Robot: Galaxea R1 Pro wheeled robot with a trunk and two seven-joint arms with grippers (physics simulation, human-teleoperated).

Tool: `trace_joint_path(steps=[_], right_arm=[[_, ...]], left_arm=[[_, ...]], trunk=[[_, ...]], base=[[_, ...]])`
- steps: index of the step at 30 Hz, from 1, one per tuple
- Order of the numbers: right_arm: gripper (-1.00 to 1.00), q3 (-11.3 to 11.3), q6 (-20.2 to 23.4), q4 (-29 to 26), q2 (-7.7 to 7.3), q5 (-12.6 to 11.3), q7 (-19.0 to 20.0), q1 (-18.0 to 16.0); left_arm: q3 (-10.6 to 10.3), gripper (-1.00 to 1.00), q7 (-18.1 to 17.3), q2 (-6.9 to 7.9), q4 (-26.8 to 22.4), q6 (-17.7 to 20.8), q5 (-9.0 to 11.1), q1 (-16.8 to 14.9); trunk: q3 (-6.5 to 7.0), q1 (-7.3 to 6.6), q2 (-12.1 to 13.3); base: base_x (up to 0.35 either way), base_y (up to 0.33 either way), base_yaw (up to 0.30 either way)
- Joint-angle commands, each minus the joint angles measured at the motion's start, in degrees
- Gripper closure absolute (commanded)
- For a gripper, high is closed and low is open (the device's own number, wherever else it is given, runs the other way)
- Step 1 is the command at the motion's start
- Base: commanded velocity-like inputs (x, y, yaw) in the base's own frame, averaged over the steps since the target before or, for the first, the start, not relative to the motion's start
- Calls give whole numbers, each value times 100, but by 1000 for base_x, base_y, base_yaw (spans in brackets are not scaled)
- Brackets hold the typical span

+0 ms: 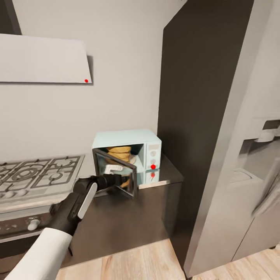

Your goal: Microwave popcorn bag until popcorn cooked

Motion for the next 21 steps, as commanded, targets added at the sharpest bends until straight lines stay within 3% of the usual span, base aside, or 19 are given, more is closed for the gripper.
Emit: trace_joint_path(steps=[1, 7, 11, 13, 16, 21], right_arm=[[-100, -49, -28, 14, -4, 41, 5, -7], [-100, -171, -31, 14, -41, 41, 13, -7], [-100, -196, -34, 14, -44, 41, 14, -7], [-100, -198, -36, 14, -42, 41, 14, -7], [-100, -198, -36, 14, -41, 41, 14, -7], [-100, -197, -28, 14, -41, 43, 14, -7]], left_arm=[[-11, -100, 48, -6, 2, 47, 85, 0], [-11, -100, 754, -115, -8, 43, 126, 0], [-11, -100, 795, -190, -17, 61, 141, 0], [-11, -100, 803, -381, 22, 70, 150, 0], [-11, -100, 805, -526, 67, 70, 140, 0], [-11, -100, 813, -592, 107, 71, 114, 0]], trunk=[[-5, 1, -5], [9, 1, -5], [10, 1, -5], [10, 1, -5], [10, 1, -5], [10, 1, -5]], base=[[0, 0, -269], [0, 0, -185], [0, 0, -10], [0, 0, -1], [49, -10, 0], [140, -81, 0]])
